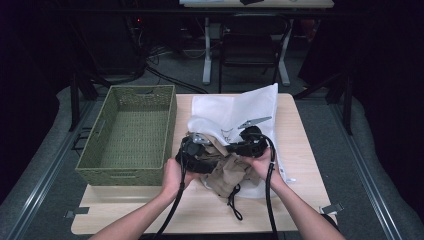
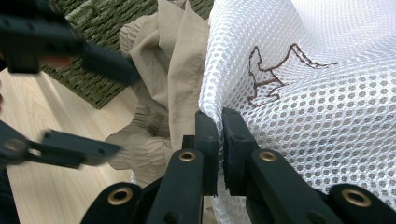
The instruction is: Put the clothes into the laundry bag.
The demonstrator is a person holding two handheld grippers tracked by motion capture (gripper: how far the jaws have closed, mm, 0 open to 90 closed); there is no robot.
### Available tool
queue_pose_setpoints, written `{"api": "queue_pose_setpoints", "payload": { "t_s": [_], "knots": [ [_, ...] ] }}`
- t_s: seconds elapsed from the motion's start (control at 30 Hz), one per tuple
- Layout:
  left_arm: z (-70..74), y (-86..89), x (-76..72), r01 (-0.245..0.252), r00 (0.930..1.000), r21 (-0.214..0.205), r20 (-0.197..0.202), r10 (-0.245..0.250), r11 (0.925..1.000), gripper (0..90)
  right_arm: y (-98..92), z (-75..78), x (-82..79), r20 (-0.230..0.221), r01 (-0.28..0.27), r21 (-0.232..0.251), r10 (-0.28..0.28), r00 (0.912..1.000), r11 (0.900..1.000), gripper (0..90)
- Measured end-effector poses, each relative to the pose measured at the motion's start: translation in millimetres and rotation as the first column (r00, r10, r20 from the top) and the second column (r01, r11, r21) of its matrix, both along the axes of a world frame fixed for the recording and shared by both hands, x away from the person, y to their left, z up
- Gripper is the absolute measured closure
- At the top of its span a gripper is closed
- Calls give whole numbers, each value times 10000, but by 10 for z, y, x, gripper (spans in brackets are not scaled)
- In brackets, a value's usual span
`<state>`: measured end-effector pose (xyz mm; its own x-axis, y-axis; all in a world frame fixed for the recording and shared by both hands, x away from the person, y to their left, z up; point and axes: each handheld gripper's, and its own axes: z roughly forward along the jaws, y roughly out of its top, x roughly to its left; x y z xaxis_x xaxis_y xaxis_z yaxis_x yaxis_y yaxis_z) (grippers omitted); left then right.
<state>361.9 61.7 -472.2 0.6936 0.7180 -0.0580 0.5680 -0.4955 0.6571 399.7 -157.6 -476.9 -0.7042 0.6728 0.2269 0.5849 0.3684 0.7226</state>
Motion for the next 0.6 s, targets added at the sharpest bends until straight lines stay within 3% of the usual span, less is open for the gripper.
{"api": "queue_pose_setpoints", "payload": {
  "t_s": [0.17,0.27,0.4,0.43,0.47,0.5,0.6],
  "knots": [
    [160,101,113,-315,9982,277,519,301,9991,237,-13,5,19,-29,12,49,-12,10000,10000,866],
    [157,121,176,-551,9967,374,613,528,9978,240,-17,6,25,-72,36,83,-35,10000,10000,866],
    [32,77,310,-626,9978,812,290,604,9947,256,-17,8,27,-111,58,110,-57,9999,9999,867],
    [-13,62,342,-721,9970,883,360,691,9935,344,-16,7,27,-120,63,111,-62,9999,9999,867],
    [-34,64,362,-654,9976,850,292,631,9942,344,-16,7,27,-120,63,111,-62,9999,9999,867],
    [-101,63,402,-573,9983,551,81,569,9968,566,-12,0,32,-86,15,119,-14,10000,9999,868],
    [-197,27,400,-390,9991,371,-137,395,9986,841,-2,-10,38,-105,5,137,-3,9999,9999,869]
  ]
}}
